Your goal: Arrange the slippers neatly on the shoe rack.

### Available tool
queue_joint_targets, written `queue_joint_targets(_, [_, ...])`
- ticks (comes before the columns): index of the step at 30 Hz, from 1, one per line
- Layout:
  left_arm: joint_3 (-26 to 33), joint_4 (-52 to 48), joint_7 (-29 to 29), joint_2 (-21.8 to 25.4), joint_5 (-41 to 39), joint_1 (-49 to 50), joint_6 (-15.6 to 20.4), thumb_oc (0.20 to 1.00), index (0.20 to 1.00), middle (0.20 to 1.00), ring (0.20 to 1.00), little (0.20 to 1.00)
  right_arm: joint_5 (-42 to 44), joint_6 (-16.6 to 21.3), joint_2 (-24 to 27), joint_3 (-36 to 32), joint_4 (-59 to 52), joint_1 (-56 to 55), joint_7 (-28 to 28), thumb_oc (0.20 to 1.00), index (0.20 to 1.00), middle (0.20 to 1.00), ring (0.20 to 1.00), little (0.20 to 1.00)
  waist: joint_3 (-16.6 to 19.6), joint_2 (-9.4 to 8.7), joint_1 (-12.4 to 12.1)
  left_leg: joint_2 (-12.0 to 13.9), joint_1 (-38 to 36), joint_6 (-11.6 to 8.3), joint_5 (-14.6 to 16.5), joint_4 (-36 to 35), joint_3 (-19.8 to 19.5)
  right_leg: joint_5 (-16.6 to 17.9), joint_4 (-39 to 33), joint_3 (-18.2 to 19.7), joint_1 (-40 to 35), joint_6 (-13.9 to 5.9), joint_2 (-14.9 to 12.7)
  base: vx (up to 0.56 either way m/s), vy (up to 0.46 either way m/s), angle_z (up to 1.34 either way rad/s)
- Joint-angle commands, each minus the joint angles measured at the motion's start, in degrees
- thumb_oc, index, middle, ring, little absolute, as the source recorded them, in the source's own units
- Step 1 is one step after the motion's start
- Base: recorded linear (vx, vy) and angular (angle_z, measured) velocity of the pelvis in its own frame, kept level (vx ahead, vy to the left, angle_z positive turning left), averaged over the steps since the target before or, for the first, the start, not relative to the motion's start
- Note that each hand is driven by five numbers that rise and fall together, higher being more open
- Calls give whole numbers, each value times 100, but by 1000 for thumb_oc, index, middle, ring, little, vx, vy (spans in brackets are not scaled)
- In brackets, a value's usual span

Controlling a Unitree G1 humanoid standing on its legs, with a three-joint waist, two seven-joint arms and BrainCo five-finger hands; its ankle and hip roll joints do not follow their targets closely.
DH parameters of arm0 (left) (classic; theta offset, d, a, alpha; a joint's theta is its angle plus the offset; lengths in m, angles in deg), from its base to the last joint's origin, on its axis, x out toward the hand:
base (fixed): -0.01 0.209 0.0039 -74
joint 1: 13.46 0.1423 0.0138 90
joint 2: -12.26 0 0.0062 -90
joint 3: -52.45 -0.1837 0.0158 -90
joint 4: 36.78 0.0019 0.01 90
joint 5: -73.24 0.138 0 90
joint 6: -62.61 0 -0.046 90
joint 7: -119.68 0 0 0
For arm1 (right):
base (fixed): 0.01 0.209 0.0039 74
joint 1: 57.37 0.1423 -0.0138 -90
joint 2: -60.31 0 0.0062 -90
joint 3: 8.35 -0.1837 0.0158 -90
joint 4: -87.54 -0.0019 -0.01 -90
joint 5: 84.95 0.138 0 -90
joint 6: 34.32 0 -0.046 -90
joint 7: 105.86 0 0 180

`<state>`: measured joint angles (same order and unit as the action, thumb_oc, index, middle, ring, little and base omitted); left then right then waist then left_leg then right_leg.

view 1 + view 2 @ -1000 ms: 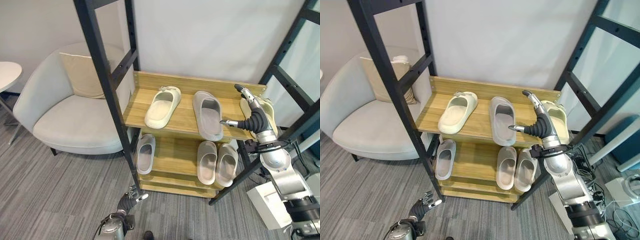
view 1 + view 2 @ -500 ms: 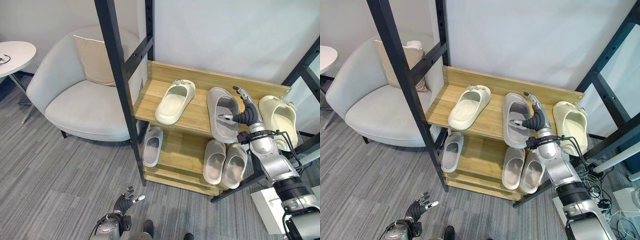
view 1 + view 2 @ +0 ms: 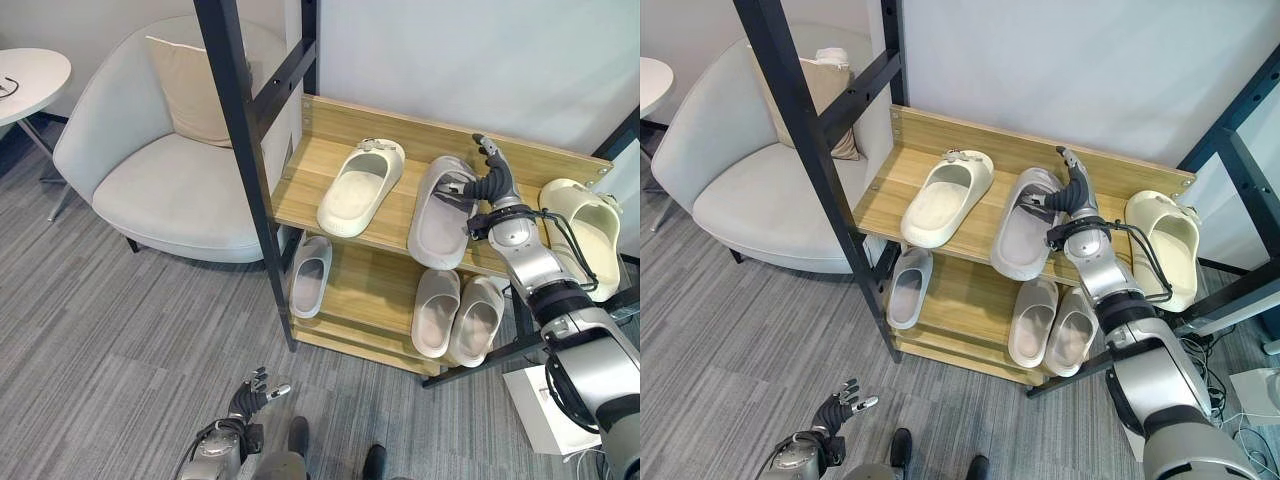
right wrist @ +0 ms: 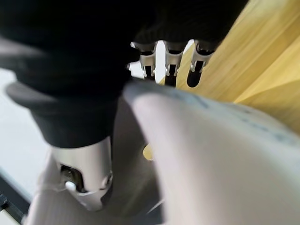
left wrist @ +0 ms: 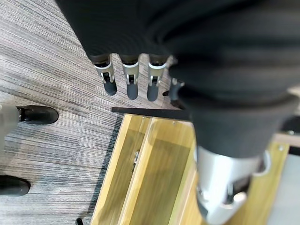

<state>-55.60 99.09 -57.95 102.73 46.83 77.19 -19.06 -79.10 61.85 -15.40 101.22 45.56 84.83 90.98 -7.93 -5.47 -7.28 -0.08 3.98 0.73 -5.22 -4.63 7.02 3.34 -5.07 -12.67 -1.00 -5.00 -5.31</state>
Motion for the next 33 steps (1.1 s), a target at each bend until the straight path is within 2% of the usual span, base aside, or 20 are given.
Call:
queue_joint_targets(1, [-331,36,66,51,-245,-470,247,1000,1000,1000,1000,1000,547,-14,48,84,401,732,204,209,209,209,209,209,-48,-109,-299,323,-350,-335,385,22,-224,-22,72,-28,-195,-526,-421,0,0,0])
queue_joint_targets(5, [-325,94,83,34,-245,-463,233,1000,1000,1000,1000,1000,742,-65,-73,199,682,694,-9,200,200,200,200,200,-10,-113,-272,337,-404,-344,391,5,-224,-40,68,-35,-239,-508,-407,0,0,0])
queue_joint_targets(7, [-267,118,135,15,-251,-459,152,1000,1000,1000,1000,1000,1259,-92,-276,18,468,485,74,200,200,200,200,200,23,-80,-177,368,-497,-369,388,-15,-181,-59,70,-6,-276,-495,-388,0,0,0])
queue_joint_targets(8, [-169,155,191,-14,-216,-444,87,1000,1000,1000,1000,1000,1432,-50,-385,-157,-517,90,253,200,200,200,200,200,48,-63,-98,375,-553,-372,399,-31,-138,-74,72,21,-293,-486,-377,-1,-17,-3])
queue_joint_targets(9, [-46,21,265,-38,-201,-370,23,1000,1000,1000,1000,1000,1437,32,-476,-466,-1960,-643,427,200,200,200,200,200,77,-27,-24,387,-596,-367,414,-37,-127,-92,73,33,-311,-480,-377,25,-17,-10])
queue_joint_targets(11, [182,-147,342,-105,26,-242,-33,1000,1000,1000,1000,1000,655,356,-586,-1377,-4436,-2140,691,200,200,200,200,200,134,81,108,391,-666,-366,451,-37,-130,-157,66,8,-381,-478,-387,22,-39,9])
queue_joint_targets(13, [280,-155,332,-106,146,-188,-8,1000,1000,1000,1000,1000,339,584,-642,-1680,-5259,-2469,673,200,200,200,200,200,150,131,157,392,-684,-376,454,-37,-135,-177,62,6,-399,-475,-388,-17,-43,7])
queue_joint_targets(14, [372,-171,328,-119,206,-137,16,1000,1000,1000,1000,1000,470,928,-832,-1786,-5947,-2651,487,200,200,200,200,200,149,168,196,400,-688,-386,445,-37,-119,-185,60,9,-399,-470,-392,-41,-40,-35])
queue_joint_targets(15, [404,-179,303,-122,230,-99,28,1000,1000,1000,1000,1000,611,1009,-881,-1775,-6133,-2758,327,200,200,200,200,200,159,175,214,405,-686,-397,437,-37,-112,-185,54,7,-404,-466,-390,-90,-72,-34])
queue_joint_targets(16, [441,-144,299,-152,210,-81,25,1000,1000,1000,1000,1000,1678,1336,-1178,-1385,-6709,-2947,-268,200,200,200,200,200,156,184,244,411,-675,-416,402,-37,-87,-180,51,18,-395,-451,-373,-74,-50,-23])
queue_joint_targets(17, [457,-150,288,-153,204,-43,-1,1000,1000,1000,1000,1000,1925,1359,-1161,-1307,-6793,-3068,-394,200,200,200,200,200,157,185,265,416,-675,-424,398,-37,-83,-186,53,18,-399,-447,-366,-86,-58,-8])
queue_joint_targets(18, [465,-83,259,-167,189,-27,-11,1000,1000,1000,1000,1000,2733,1382,-1318,-881,-6954,-3171,-901,200,200,200,200,200,150,194,271,428,-671,-441,374,-37,-77,-185,60,7,-408,-437,-362,-68,-43,-7])
queue_joint_targets(19, [465,-13,215,-192,226,-17,-35,1000,1000,1000,1000,1000,3236,1215,-1246,-360,-7276,-3306,-1376,200,200,200,200,200,157,197,284,432,-651,-461,350,-37,-77,-187,74,10,-392,-422,-348,-76,-52,-3])
queue_joint_targets(23, [396,28,166,-235,276,-60,29,1000,1000,1000,1000,1000,3748,650,-1163,935,-7289,-3280,-2260,200,200,200,200,200,123,215,243,455,-605,-496,299,-37,-128,-227,166,-23,-348,-387,-332,-52,-37,5])
queue_joint_targets(25, [339,-95,210,-223,236,-105,70,1000,1000,1000,1000,1000,3632,427,-1217,1410,-6890,-3156,-2392,200,200,200,200,200,48,237,194,462,-576,-496,275,-37,-167,-276,274,-38,-293,-372,-333,-77,-27,19])
queue_joint_targets(28, [280,-336,331,-163,123,-240,166,1000,1000,1000,1000,1000,3294,270,-1307,1774,-6227,-2968,-2381,200,200,200,200,200,-220,256,97,472,-423,-482,234,50,-262,-350,514,-70,-107,-336,-356,-164,-35,5])
queue_joint_targets(31, [209,-605,521,-110,-141,-618,300,1000,1000,1000,1000,1000,2654,243,-1374,1921,-5480,-2654,-2176,200,200,200,200,200,-765,306,-3,472,223,-457,270,611,-462,-442,1024,-125,428,-275,-459,-310,-46,16])
queue_joint_targets(32, [212,-603,522,-108,-142,-628,299,1000,1000,1000,1000,1000,2652,251,-1380,1921,-5467,-2640,-2175,200,200,200,200,200,-757,302,5,470,262,-456,283,645,-471,-453,1049,-130,459,-275,-464,-284,-41,42])
queue_joint_targets(33, [185,-711,570,-82,-223,-733,344,1000,1000,1000,1000,1000,2319,228,-1343,1895,-5290,-2509,-2066,200,200,200,200,200,-912,328,-20,446,565,-460,296,898,-555,-470,1269,-144,715,-252,-511,-297,-31,46])
